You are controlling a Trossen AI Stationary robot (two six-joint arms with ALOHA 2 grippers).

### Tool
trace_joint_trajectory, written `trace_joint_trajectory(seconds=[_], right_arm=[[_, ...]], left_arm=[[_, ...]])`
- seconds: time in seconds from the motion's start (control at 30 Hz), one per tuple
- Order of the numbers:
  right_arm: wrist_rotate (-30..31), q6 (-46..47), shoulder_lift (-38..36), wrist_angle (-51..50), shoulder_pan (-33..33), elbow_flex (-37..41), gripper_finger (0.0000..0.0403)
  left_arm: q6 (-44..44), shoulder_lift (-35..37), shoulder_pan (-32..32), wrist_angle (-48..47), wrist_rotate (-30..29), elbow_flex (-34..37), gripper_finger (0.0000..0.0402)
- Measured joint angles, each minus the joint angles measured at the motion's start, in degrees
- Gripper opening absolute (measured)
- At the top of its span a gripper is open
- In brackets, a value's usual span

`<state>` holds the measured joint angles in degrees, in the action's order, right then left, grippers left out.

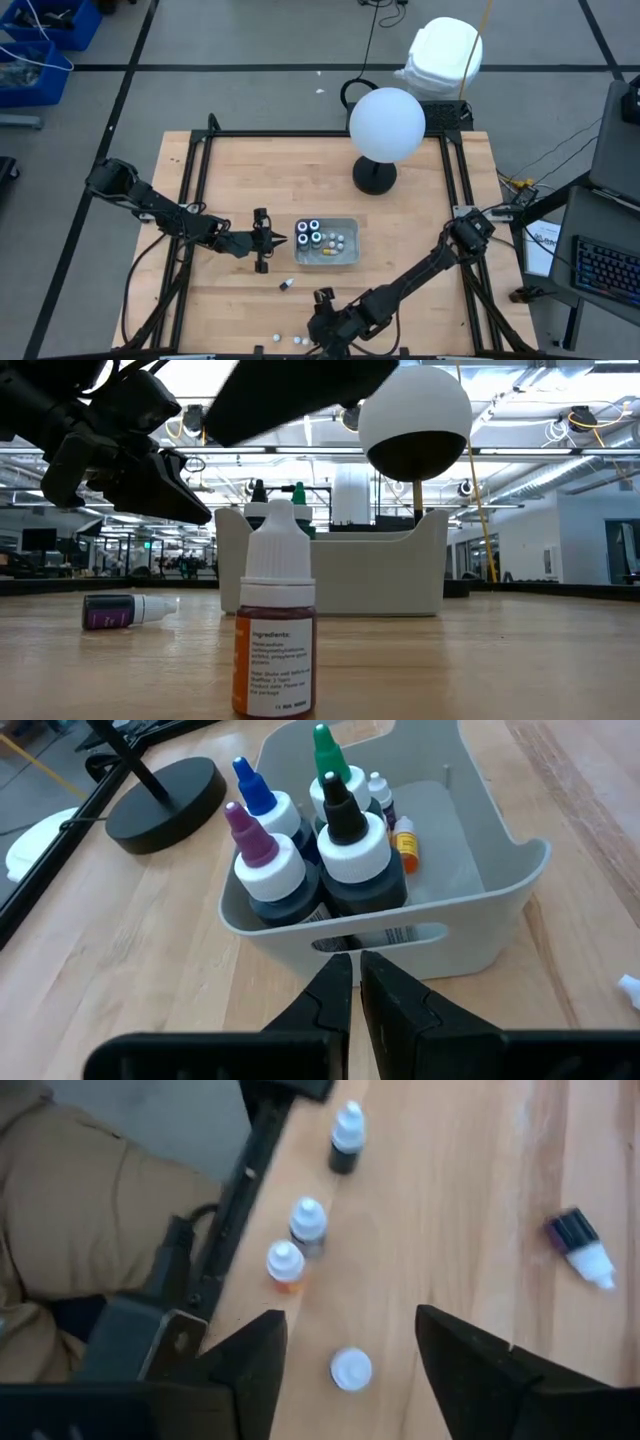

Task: Pick & Place food coloring
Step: Put the small orange food coloring bottle into the gray bin

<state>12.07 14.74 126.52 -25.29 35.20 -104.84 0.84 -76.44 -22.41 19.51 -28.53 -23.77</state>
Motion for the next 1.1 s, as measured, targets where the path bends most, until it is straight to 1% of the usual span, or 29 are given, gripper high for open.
trace_joint_trajectory(seconds=[0.13, 0.27, 0.37, 0.57, 0.67, 0.9, 1.1], right_arm=[[-0.06, -0.46, -0.07, 5.44, 0.19, 3.87, 0.0221], [-0.14, -0.41, -0.09, 7.74, 0.13, 6.05, 0.0221], [-0.15, 0.74, -0.05, 7.3, 0.0, 7.41, 0.0218], [0.08, 1.01, -0.07, 7.7, 0.0, 7.68, 0.0204], [1.48, 0.87, -0.04, 7.9, 0.02, 7.72, 0.0197], [1.54, 0.78, -0.04, 7.97, 0.02, 7.72, 0.0182], [1.58, 0.47, -0.04, 7.95, 0.02, 7.73, 0.0178]], left_arm=[[-0.1, 0.0, 0.0, 0.0, 0.01, 0.0, 0.0035], [-0.25, 0.0, 0.0, 0.0, 0.01, 0.0, 0.0035], [-0.31, 0.0, 0.0, 0.0, 0.03, 0.0, 0.0035], [-0.28, 0.0, 0.0, 0.0, 0.01, 0.0, 0.0035], [-0.28, 0.0, 0.0, 0.0, 0.01, 0.02, 0.0035], [-0.28, 0.0, 0.0, 0.0, 0.02, 0.0, 0.0035], [-0.28, 0.0, 0.0, -0.01, 0.01, 0.0, 0.0035]])
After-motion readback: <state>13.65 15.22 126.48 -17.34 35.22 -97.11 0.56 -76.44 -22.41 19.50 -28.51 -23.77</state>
